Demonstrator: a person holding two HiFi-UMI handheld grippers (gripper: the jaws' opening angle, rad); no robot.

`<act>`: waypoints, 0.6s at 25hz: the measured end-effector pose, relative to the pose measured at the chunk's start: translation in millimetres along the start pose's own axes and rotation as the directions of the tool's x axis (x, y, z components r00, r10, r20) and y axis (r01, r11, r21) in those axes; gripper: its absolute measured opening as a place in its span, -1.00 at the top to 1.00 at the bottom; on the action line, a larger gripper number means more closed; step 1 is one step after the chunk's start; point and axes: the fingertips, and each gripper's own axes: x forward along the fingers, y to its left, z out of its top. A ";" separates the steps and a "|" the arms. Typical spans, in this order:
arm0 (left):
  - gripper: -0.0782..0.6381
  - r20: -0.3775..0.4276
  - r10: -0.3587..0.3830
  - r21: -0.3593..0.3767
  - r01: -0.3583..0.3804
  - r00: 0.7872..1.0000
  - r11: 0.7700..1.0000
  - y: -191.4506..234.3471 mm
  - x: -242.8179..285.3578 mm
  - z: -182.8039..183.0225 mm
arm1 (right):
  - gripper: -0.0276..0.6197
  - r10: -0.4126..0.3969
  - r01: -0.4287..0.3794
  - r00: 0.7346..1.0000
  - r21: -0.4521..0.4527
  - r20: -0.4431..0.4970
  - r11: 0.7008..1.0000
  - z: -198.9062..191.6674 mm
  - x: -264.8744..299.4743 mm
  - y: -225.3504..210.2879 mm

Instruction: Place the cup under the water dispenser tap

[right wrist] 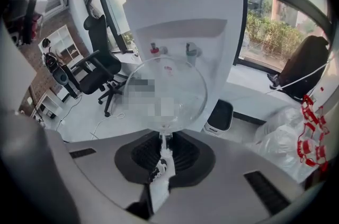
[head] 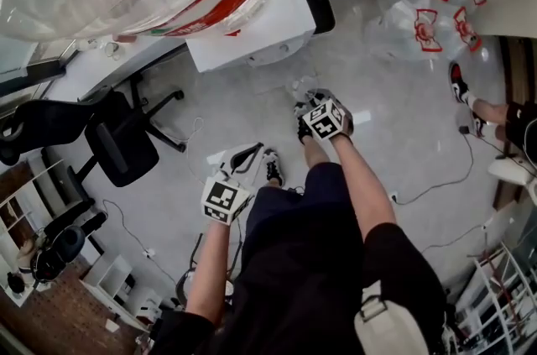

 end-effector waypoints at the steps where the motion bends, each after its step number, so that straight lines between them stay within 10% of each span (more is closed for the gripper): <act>1: 0.79 -0.005 0.000 -0.003 0.000 1.000 1.000 0.8 1.4 -1.3 | 0.87 -0.002 0.002 1.000 0.003 -0.004 1.000 1.7 7.4 -3.2; 15: 0.79 -0.065 -0.018 -0.058 0.014 0.998 0.998 5.8 18.9 -36.1 | 0.87 -0.128 0.131 0.987 0.029 -0.097 0.991 8.6 88.9 -59.9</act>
